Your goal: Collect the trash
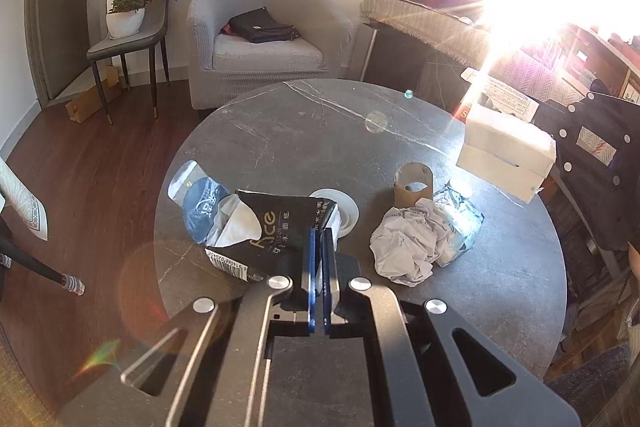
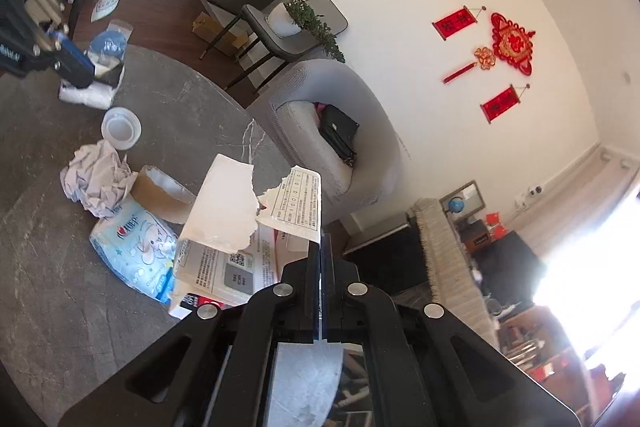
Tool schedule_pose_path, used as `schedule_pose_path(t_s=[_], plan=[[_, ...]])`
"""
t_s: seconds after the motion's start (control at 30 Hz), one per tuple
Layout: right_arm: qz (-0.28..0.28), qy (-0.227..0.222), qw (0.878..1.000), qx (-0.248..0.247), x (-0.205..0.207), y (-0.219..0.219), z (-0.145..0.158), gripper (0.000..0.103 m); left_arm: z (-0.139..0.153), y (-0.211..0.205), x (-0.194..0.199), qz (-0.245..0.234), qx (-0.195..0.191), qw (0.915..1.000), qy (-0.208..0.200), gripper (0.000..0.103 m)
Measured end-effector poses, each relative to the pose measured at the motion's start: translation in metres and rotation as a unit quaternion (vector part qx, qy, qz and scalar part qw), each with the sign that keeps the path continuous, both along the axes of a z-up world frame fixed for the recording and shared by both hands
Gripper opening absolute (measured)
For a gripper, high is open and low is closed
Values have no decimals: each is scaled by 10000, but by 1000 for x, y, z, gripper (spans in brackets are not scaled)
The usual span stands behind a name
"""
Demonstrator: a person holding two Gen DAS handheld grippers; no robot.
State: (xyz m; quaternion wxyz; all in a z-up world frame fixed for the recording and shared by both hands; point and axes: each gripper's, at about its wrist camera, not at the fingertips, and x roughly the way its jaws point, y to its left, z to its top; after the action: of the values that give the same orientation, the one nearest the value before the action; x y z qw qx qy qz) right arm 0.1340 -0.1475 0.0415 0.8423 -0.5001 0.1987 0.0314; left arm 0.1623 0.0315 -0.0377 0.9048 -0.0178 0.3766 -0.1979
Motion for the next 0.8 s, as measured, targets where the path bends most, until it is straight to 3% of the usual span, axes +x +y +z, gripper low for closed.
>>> schedule_pose_path(t_s=[0.2,0.33,0.63,0.8], plan=[[82,-252,9948,-983,-8,12,-18,0,8,1,-6,-13,-114,9999,-55,3],[203,-32,9986,-495,-9,15,-5,0,14,3,-10,-43,-236,9997,-95,2],[429,23,9988,-216,-18,41,9,0,35,17,-27,60,-362,9989,-300,1],[587,244,9976,260,-30,62,20,0,48,33,-44,217,-452,9979,-401,1]])
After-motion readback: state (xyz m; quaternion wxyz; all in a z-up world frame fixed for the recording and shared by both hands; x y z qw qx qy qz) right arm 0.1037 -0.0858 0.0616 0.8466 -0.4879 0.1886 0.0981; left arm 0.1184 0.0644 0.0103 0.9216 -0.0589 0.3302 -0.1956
